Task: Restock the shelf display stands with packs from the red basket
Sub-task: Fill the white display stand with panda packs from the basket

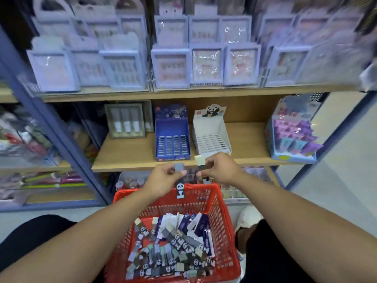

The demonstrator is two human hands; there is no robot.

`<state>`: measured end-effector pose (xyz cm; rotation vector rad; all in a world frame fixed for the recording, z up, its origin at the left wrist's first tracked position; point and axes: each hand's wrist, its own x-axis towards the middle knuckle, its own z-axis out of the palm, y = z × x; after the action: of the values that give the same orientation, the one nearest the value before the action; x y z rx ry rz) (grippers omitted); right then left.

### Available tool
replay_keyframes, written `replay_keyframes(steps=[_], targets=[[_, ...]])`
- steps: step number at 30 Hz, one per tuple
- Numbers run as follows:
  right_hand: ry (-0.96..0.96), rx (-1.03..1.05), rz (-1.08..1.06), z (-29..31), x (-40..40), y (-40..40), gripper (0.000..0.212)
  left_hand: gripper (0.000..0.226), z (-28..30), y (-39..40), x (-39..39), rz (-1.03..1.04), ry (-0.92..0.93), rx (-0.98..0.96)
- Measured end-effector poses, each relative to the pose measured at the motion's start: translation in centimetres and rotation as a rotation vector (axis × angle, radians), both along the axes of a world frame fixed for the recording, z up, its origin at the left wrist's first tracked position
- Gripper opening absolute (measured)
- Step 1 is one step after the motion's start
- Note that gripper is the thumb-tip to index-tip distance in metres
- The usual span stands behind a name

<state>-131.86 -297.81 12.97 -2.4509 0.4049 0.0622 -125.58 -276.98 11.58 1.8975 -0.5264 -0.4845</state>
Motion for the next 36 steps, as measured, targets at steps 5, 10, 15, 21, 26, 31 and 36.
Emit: replay_keyframes(steps=[5,10,15,21,26,31,36], targets=[[-0.126,-0.02,-0.162,0.8,3.7,-4.5,0.032,0.025,0.0,-4.5,2.0,-0.215,-0.305,0.36],[-0.191,0.098,-0.353,-2.8,6.9,-8.1,0.017,0.049,-2.4,-10.0,3.9,-0.453,-0.462,0.512],[-0.114,0.102,-0.376,-5.8,10.3,-10.4,0.011,0.058,-4.9,-13.9,7.0,-0.513,-0.576,0.648],[-0.22,0.087,-0.358,-7.3,13.9,-11.3,0.012,0.03,-6.6,-12.5,8.8,-0.564,-0.594,0.683],[-0.222,-0.057,-0.277,-7.1,16.3,-10.3,0.014,0.029,-6.5,-11.0,9.7,-0.601,-0.574,0.651],[-0.21,-0.075,-0.306,-7.8,17.3,-9.6,0.012,0.057,-7.1,-9.8,9.0,-0.609,-0.5,0.626],[-0.203,-0.09,-0.271,-7.3,17.7,-9.2,0.009,0.022,-6.0,-11.0,9.3,-0.5,-0.489,0.503]])
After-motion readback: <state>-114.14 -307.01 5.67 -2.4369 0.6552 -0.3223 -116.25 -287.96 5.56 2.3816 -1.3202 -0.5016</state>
